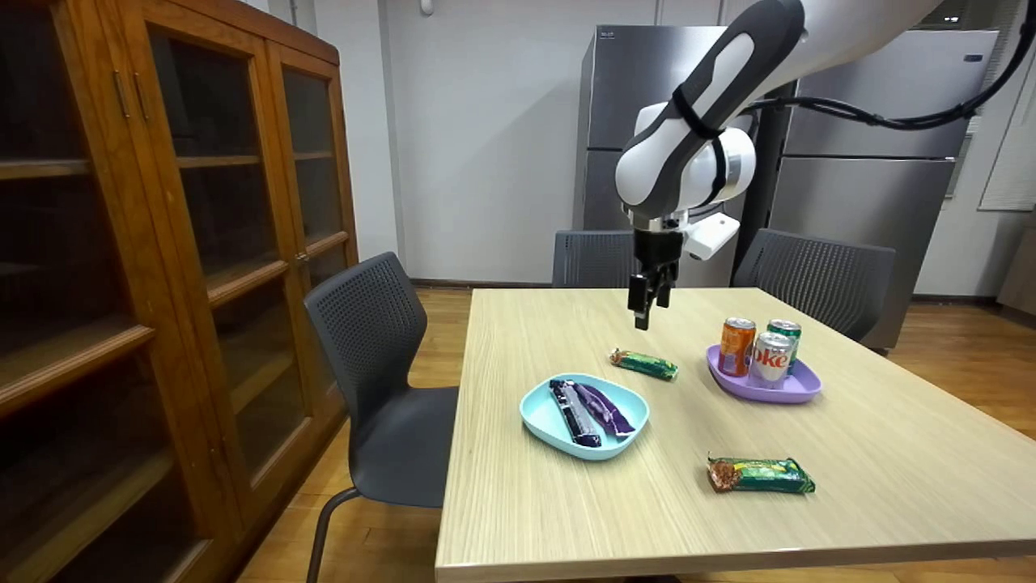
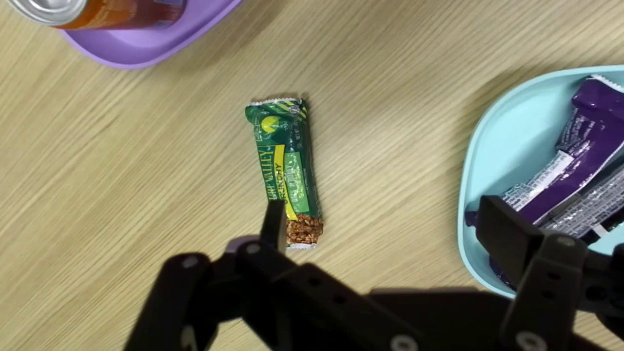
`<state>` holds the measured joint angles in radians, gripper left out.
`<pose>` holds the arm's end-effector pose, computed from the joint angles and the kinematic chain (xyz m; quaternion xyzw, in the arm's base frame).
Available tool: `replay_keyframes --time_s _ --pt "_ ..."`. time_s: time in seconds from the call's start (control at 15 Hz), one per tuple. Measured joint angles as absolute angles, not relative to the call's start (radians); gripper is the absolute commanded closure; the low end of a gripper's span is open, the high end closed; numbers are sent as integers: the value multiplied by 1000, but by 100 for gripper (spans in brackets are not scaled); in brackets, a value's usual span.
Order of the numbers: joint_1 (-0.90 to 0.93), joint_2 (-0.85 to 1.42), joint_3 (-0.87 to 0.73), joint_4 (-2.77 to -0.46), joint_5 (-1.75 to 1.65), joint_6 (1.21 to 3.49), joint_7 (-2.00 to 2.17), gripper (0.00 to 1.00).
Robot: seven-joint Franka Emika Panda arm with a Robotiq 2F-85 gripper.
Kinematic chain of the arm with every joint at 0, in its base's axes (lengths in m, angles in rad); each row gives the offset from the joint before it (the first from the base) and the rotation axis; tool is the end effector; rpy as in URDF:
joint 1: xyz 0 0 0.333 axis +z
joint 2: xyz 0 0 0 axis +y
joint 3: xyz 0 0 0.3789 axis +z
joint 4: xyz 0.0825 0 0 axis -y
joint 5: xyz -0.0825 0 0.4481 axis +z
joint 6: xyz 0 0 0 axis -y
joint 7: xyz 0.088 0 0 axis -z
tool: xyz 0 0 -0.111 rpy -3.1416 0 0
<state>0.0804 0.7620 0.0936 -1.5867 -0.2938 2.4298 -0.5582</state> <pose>0.7858 0.1247 0.1931 0.8935 0.4417 0.0298 0.0758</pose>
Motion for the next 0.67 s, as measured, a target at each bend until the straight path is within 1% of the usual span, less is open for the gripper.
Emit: replay_keyframes --time_s 0.67 --pt "67 965 101 -1357 -293 2429 -625 0"
